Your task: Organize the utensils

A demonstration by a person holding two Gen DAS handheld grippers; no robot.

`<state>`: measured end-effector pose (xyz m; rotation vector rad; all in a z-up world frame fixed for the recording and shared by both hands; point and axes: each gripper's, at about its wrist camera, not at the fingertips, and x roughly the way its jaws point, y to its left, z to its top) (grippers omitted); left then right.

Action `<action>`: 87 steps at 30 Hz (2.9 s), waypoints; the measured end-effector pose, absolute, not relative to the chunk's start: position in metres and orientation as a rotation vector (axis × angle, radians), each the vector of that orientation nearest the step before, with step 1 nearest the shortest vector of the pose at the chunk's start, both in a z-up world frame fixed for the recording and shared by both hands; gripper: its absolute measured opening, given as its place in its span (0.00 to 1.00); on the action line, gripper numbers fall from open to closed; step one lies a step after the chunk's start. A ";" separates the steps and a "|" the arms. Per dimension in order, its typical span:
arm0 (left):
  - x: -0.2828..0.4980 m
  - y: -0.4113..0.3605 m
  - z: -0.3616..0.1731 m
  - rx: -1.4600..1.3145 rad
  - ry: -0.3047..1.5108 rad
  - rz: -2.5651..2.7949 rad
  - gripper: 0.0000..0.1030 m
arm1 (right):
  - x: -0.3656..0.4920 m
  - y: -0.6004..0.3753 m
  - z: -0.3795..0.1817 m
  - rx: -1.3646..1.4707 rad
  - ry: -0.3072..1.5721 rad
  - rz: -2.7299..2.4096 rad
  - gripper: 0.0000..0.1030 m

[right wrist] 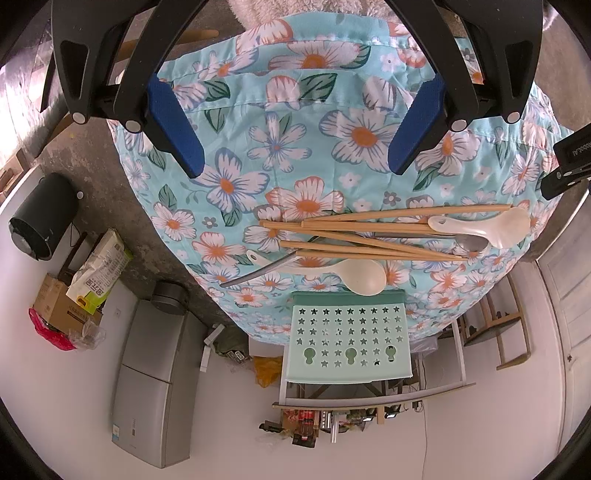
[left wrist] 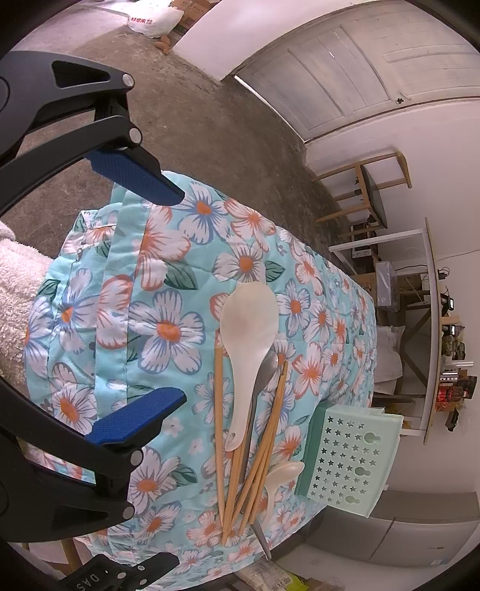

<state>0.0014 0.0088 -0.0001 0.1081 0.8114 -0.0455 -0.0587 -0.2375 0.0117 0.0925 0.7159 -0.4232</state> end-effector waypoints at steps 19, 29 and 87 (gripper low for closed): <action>-0.001 0.007 -0.001 0.108 0.816 -0.048 0.92 | -0.060 -0.238 0.012 0.091 0.715 -0.421 0.94; -0.002 0.007 -0.002 0.107 0.816 -0.049 0.92 | -0.060 -0.237 0.012 0.091 0.714 -0.422 0.94; 0.061 0.028 -0.034 0.028 0.824 -0.156 0.92 | -0.008 -0.221 -0.015 0.011 0.758 -0.244 0.94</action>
